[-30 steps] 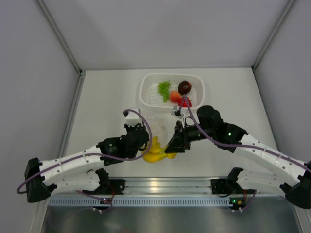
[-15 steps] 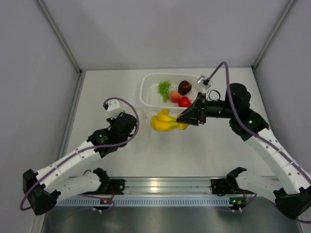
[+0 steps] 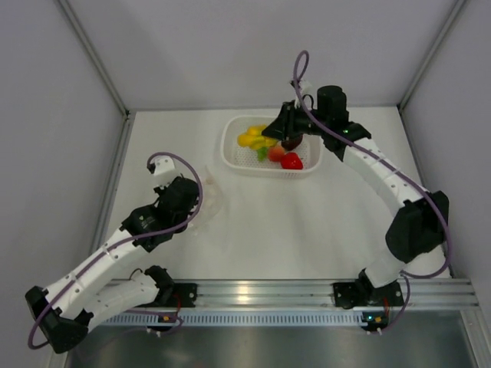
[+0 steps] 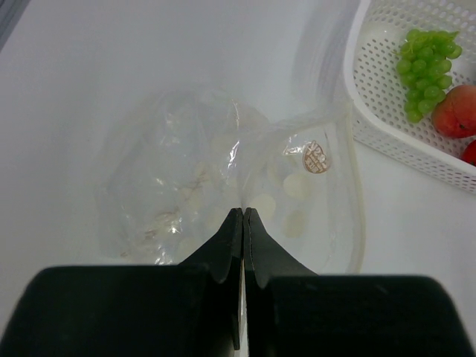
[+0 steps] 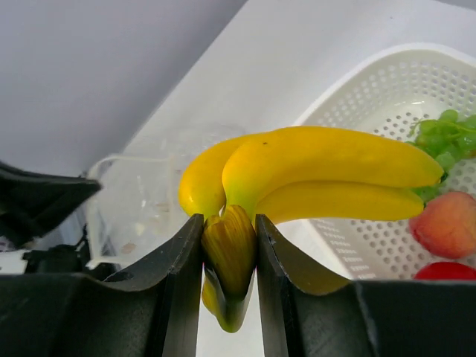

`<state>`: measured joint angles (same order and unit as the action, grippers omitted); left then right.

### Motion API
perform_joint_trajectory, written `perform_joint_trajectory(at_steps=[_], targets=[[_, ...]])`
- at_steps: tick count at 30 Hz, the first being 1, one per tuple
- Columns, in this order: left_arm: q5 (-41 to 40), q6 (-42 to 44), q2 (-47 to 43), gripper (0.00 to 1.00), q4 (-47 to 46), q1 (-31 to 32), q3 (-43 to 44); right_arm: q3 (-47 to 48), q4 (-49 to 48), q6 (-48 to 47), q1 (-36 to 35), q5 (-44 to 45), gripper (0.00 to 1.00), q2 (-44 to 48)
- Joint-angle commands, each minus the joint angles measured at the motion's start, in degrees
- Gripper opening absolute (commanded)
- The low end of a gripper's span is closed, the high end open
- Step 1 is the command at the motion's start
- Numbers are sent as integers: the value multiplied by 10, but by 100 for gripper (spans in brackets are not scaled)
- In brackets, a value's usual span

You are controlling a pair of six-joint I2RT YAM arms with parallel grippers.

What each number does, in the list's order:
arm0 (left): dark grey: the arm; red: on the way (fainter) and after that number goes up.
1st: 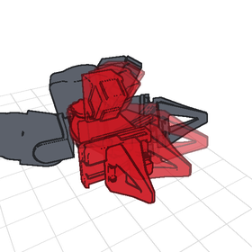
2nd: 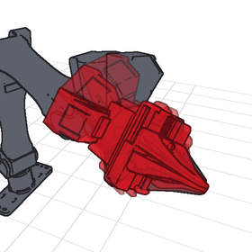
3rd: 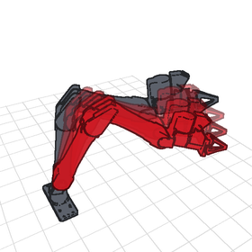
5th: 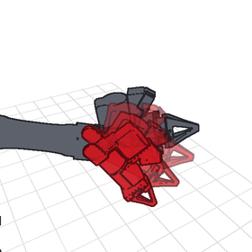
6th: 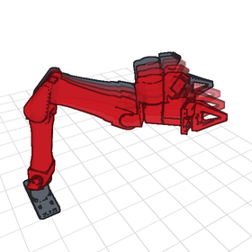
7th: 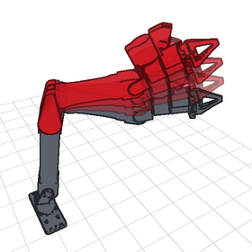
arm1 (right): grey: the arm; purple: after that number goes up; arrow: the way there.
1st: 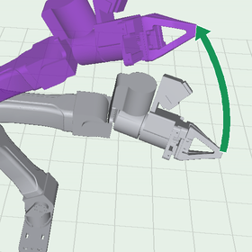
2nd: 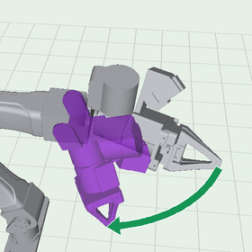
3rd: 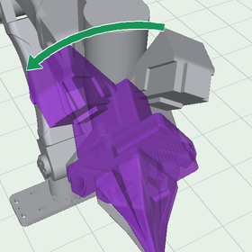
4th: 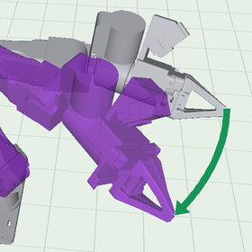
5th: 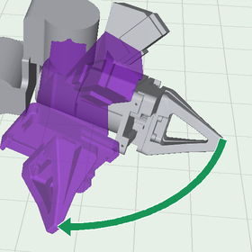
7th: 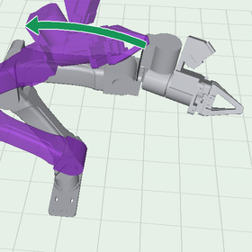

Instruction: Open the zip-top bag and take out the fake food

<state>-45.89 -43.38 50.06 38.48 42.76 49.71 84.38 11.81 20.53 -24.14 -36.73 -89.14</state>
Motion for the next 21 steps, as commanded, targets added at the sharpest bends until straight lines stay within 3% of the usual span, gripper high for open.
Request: perform_joint_trajectory(at_steps=[1, 5, 9, 15, 21], targets=[[-10, 20, -29, 0, 24, -7, 31, 54, -64, -73, 6, 9, 0, -50], [-7, 34, -41, 0, 26, -10, 39, 111, -56, -144, 6, -32, 0, -142], [-4, 44, -37, 0, 26, -11, 47, 217, 15, -229, 5, -64, 0, -222], [0, 47, -27, 0, 25, -11, 43, 219, -12, -342, 3, -115, 0, -283], [6, 56, -23, 0, 26, -12, 41, 255, 47, -430, 17, -181, 2, -334]])
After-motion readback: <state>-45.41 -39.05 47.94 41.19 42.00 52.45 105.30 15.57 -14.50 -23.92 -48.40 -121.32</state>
